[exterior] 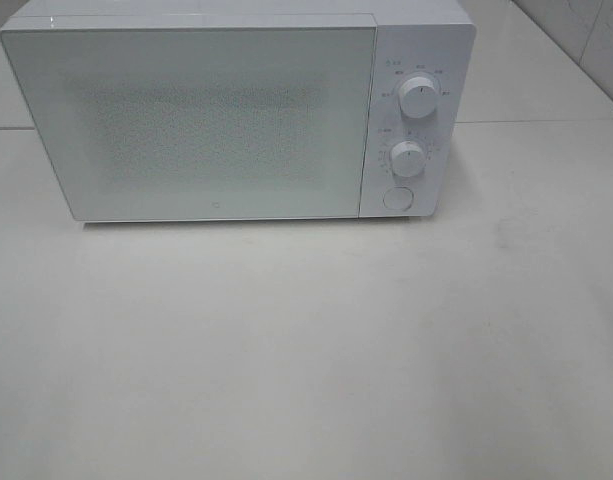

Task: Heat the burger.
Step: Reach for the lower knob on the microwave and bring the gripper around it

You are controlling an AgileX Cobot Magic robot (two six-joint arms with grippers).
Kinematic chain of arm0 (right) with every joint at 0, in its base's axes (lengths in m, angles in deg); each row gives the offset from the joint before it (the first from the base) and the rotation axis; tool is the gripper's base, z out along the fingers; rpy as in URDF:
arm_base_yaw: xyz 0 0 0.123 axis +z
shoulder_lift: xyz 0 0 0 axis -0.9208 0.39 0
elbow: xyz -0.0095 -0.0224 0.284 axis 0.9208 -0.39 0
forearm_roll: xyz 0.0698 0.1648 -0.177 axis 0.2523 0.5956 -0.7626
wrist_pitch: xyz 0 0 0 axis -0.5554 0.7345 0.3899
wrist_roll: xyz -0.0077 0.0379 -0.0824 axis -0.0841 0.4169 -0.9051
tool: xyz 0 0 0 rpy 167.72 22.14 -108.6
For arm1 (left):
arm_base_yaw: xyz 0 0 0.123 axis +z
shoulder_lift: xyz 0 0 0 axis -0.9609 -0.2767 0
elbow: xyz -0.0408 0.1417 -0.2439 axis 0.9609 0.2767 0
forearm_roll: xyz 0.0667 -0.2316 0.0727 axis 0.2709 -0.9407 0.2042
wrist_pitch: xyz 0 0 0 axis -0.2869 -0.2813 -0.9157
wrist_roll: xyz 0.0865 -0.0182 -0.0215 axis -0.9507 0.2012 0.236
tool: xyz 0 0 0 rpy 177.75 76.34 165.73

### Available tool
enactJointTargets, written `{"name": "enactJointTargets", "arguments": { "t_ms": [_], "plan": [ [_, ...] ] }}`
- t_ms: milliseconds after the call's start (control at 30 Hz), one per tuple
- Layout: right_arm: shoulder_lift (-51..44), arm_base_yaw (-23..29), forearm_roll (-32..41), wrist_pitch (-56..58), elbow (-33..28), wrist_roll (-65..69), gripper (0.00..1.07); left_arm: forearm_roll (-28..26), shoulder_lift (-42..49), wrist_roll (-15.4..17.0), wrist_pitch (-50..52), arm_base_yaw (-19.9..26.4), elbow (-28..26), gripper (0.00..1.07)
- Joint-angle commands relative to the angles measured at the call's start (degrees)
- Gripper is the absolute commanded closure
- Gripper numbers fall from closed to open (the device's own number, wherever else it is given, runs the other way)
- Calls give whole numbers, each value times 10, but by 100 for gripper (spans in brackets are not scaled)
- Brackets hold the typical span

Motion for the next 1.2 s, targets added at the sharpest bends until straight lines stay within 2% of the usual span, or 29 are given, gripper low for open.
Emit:
{"name": "enactJointTargets", "arguments": {
  "t_ms": [33, 433, 633, 733, 933, 1067, 1133, 1200],
  "plan": [
    [43, -3, -2, -71, -1, -7, 32, -5, 13, 1, 7, 2, 2, 8],
    [151, -2, -14, -248, -1, -6, 32, -5, 13, 1, 7, 2, 2, 8],
    [189, -2, -17, -295, -3, -4, 32, -5, 13, -1, 7, 2, 2, 8],
    [223, -2, -17, -407, -37, -8, 32, -5, 13, -1, 7, 2, 2, 8],
    [262, -2, 9, -481, -72, -33, 32, -5, 13, -1, 7, 2, 2, 8],
    [276, 11, 28, -524, -86, -56, 32, -5, 13, -1, 7, 2, 2, 8],
    [303, 65, 81, -583, -100, -119, 32, -5, 13, -1, 7, 2, 2, 8],
    [311, 78, 101, -593, -100, -136, 32, -5, 13, -1, 7, 2, 2, 8]
  ]
}}
